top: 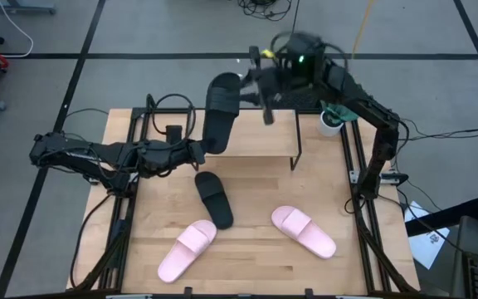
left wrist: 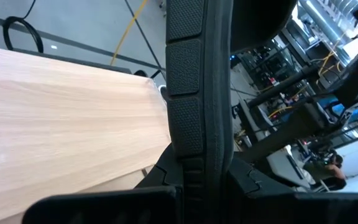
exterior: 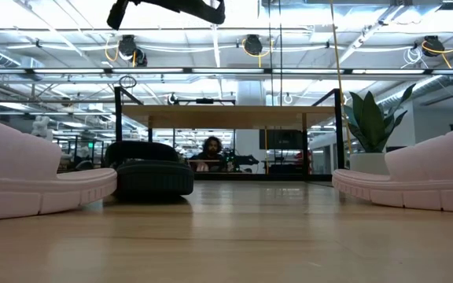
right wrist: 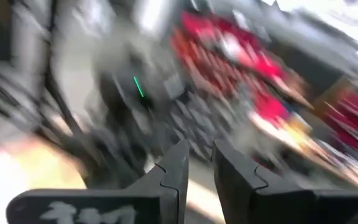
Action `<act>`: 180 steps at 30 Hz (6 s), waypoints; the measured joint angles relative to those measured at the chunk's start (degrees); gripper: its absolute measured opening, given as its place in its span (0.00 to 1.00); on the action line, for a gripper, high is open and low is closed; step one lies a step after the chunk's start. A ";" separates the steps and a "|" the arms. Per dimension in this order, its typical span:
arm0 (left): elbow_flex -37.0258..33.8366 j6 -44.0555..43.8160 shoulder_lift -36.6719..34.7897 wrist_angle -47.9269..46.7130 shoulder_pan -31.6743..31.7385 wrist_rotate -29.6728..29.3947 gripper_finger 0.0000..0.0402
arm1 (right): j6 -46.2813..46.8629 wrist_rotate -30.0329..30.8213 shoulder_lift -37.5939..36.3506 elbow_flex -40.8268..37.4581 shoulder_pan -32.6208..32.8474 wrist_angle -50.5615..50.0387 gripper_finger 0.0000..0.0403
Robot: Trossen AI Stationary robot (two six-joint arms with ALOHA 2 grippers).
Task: Pick and place slides into the shelf
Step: Put the right black slipper on the shelf
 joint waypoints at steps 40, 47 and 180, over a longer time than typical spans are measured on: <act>0.04 5.42 -0.02 8.31 -0.60 -2.59 0.10 | -27.61 74.18 -0.19 -11.78 26.04 4.75 0.16; 0.04 5.85 -0.02 9.14 -0.60 -1.69 0.10 | -27.68 74.22 -0.19 -11.78 25.47 5.22 0.16; -0.02 16.35 -8.62 -13.60 1.98 2.60 0.98 | -39.53 79.84 -0.19 -22.53 16.93 22.34 0.00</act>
